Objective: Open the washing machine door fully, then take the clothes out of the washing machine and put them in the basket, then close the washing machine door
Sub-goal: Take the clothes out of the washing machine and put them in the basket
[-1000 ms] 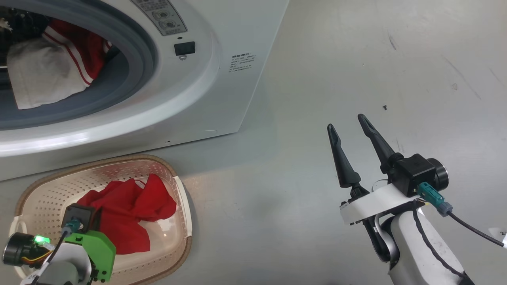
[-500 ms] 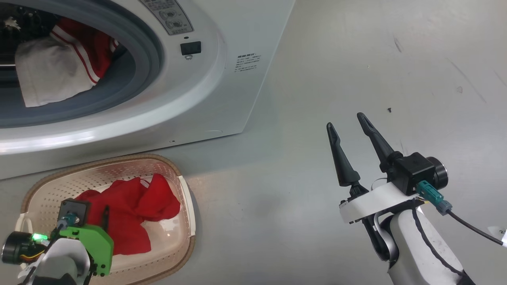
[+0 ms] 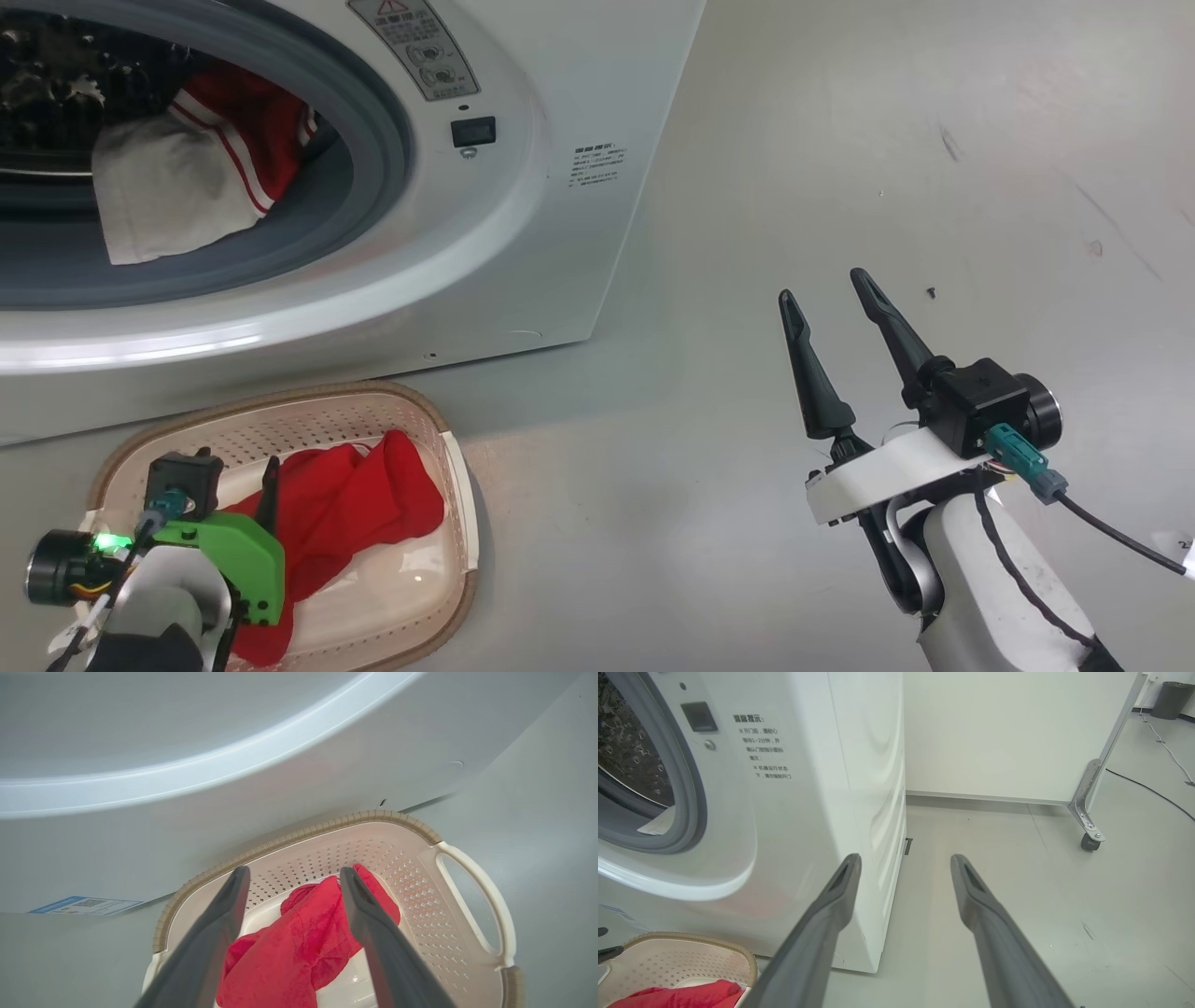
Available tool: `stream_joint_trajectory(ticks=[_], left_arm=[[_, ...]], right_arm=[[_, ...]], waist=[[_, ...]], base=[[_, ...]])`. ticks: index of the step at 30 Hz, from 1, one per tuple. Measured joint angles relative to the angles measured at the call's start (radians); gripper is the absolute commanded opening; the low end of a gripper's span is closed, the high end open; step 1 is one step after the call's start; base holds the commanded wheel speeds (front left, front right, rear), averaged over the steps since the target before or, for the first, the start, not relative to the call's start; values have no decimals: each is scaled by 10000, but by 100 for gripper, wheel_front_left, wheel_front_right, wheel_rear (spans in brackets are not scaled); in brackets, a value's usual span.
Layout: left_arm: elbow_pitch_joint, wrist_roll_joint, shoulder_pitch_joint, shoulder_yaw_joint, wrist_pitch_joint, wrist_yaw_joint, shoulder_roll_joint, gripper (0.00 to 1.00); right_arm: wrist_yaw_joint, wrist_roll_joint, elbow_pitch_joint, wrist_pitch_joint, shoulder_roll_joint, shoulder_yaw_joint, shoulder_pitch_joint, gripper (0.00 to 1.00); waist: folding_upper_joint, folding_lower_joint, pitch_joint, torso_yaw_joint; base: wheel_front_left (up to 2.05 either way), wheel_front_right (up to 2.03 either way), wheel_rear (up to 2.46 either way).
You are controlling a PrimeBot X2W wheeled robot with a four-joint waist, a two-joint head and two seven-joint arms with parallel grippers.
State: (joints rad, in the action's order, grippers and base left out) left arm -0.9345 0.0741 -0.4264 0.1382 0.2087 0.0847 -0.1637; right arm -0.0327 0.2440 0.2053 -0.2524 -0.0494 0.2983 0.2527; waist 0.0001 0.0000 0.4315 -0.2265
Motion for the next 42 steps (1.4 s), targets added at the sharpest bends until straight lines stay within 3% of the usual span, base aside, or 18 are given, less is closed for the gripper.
stream_joint_trajectory(ticks=[5, 18, 29, 42], left_arm=[[69, 437, -151, -401, 230, -104, 288, 100], [926, 566, -31, -458, 403, -105, 359, 100], [3580, 932, 511, -1035, 405, -104, 568, 100], [5302, 936, 1937, -1009, 407, 48, 658, 100]], right_arm=[[0, -2, 105, 2, -2, -157, -34, 100], [-13, -8, 372, 0, 0, -405, -775, 100], [-100, 94, 267, 2, 4, -732, -1302, 100], [-119, 88, 12, 2, 10, -861, -1646, 100]], waist=[[0, 0, -393, 138], [0, 0, -1852, 671], [0, 0, -2783, 1089], [0, 0, -3300, 1392]], base=[[0, 0, 0], [0, 0, 0], [0, 0, 0], [0, 0, 0]])
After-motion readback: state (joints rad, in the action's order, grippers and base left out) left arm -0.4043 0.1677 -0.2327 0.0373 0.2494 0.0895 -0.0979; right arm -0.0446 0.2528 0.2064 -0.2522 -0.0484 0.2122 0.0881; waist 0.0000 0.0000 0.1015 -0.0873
